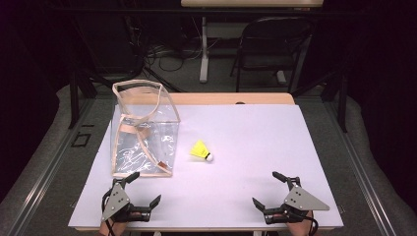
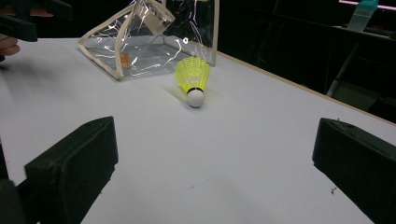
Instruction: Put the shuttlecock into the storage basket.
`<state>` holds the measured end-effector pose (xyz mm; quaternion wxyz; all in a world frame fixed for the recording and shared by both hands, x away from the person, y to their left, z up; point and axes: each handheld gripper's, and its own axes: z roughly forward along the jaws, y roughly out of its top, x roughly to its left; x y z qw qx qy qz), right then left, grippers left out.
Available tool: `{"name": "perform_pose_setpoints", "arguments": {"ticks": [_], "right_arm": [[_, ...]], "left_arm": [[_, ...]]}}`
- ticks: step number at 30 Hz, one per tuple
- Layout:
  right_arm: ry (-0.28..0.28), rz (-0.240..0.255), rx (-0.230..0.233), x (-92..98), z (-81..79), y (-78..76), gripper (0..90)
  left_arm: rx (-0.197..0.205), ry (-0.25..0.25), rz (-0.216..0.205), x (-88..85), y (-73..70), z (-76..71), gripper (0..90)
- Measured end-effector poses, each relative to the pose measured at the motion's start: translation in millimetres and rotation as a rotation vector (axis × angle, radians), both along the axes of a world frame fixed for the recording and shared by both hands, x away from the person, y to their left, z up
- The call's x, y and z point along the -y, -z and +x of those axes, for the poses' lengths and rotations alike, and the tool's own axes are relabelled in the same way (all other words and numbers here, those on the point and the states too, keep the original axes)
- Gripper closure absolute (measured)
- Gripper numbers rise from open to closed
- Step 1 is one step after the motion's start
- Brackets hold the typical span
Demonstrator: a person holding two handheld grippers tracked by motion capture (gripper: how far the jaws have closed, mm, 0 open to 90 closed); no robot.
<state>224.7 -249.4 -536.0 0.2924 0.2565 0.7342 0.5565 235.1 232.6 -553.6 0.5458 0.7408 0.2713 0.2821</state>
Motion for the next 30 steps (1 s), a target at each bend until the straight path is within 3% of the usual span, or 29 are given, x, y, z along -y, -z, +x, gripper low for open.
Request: {"name": "perform_pose_setpoints", "arguments": {"ticks": [13, 19, 30], "right_arm": [[-0.007, -0.003, -0.005, -0.6, 2.4, 1.1, 0.0], [-0.018, -0.008, -0.008, -4.4, 1.4, 1.0, 0.0], [-0.029, -0.013, -0.016, -5.9, 4.4, 2.0, 0.0]], "left_arm": [[0.005, 0.002, 0.006, 2.3, -0.2, 0.5, 0.0], [0.014, 0.029, 0.024, 9.6, -0.5, 0.6, 0.0], [-0.011, 0.062, 0.028, 20.9, -3.0, 8.7, 0.0]]}}
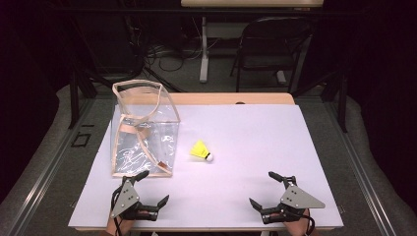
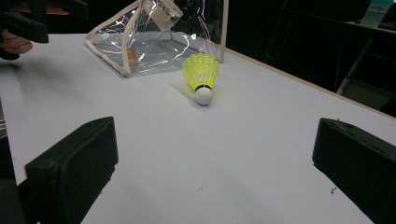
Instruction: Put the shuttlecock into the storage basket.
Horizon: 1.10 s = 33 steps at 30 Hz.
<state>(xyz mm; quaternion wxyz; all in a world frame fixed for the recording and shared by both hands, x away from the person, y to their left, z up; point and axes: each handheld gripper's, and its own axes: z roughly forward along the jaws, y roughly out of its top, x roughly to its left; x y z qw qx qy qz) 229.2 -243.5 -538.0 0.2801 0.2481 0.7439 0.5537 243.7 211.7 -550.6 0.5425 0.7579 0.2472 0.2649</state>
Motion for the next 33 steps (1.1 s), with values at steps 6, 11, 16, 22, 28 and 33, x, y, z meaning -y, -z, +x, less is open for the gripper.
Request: {"name": "perform_pose_setpoints", "arguments": {"ticks": [6, 11, 16, 22, 28, 33], "right_arm": [[-0.005, 0.0, -0.004, -0.8, 1.5, 0.1, 0.0], [-0.01, -0.003, -0.006, -1.9, 2.8, 0.2, 0.0], [-0.008, -0.008, -0.009, -1.5, 3.3, 0.7, 0.0], [-0.002, -0.007, -0.011, -0.7, 4.4, 1.5, 0.0], [-0.008, -0.019, -0.012, -2.1, 4.4, 1.6, 0.0], [-0.007, -0.018, -0.016, -1.4, 4.6, 1.9, 0.0]], "left_arm": [[-0.014, 0.007, 0.001, 2.3, -1.1, 7.8, 0.0], [-0.034, 0.023, 0.011, 8.0, -1.8, 18.5, 0.0], [-0.073, 0.044, 0.027, 13.5, -2.1, 28.8, 0.0], [-0.112, 0.056, 0.054, 21.1, -4.7, 41.0, 0.0], [-0.116, 0.07, 0.065, 25.1, -10.4, 47.2, 0.0], [-0.119, 0.073, 0.081, 28.6, -13.8, 51.3, 0.0]]}}
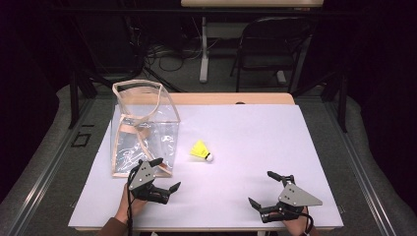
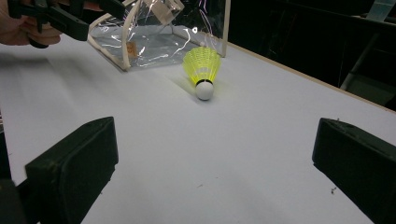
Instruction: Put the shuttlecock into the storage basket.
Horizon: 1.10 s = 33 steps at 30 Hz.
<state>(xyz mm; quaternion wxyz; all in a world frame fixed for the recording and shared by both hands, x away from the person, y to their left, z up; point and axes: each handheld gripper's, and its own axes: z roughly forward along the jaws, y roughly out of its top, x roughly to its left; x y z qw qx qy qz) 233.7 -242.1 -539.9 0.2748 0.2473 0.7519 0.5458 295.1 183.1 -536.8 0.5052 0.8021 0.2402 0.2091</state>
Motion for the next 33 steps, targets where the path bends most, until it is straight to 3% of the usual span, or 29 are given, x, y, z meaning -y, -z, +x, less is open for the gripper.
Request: {"name": "perform_pose_setpoints", "arguments": {"ticks": [11, 33], "right_arm": [[-0.001, -0.002, -0.005, -0.8, -0.2, 0.0, 0.0], [0.002, -0.003, -0.013, -1.3, 0.5, 0.8, 0.0]], "left_arm": [[0.001, 0.022, 0.025, 8.1, -5.3, 8.2, 0.0], [0.003, 0.062, 0.034, 20.3, -18.2, 20.4, 0.0]]}}
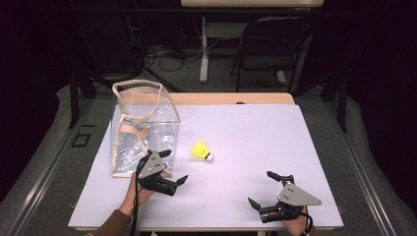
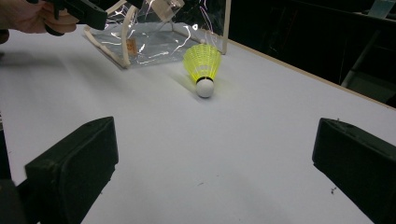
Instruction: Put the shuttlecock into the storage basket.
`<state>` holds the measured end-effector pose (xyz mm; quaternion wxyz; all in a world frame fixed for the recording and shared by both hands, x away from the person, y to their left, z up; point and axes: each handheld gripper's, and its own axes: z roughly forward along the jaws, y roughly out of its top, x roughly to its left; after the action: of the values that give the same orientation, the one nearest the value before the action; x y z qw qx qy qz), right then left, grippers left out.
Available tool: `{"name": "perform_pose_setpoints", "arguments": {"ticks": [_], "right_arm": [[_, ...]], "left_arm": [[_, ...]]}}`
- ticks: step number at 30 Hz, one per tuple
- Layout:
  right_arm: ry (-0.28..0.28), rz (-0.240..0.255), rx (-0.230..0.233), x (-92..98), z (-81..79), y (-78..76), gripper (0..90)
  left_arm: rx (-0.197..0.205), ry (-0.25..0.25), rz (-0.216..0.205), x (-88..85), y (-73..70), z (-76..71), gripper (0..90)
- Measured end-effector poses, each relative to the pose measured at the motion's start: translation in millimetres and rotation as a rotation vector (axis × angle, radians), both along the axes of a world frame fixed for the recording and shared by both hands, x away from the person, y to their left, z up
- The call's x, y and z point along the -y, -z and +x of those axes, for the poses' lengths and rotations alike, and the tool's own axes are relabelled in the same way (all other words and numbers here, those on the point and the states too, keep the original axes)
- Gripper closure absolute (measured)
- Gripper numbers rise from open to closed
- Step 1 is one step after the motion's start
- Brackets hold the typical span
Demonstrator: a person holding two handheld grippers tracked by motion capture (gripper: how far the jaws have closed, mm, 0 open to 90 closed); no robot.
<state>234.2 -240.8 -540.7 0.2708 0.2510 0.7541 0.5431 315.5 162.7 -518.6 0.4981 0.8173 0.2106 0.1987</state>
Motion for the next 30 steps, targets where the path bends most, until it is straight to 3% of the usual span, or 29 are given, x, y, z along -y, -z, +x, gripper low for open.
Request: {"name": "perform_pose_setpoints", "arguments": {"ticks": [30], "right_arm": [[0.001, -0.01, -0.005, 0.1, 0.5, 0.2, 0.0]], "left_arm": [[-0.039, 0.046, 0.072, 19.6, -16.5, 20.9, 0.2]]}}
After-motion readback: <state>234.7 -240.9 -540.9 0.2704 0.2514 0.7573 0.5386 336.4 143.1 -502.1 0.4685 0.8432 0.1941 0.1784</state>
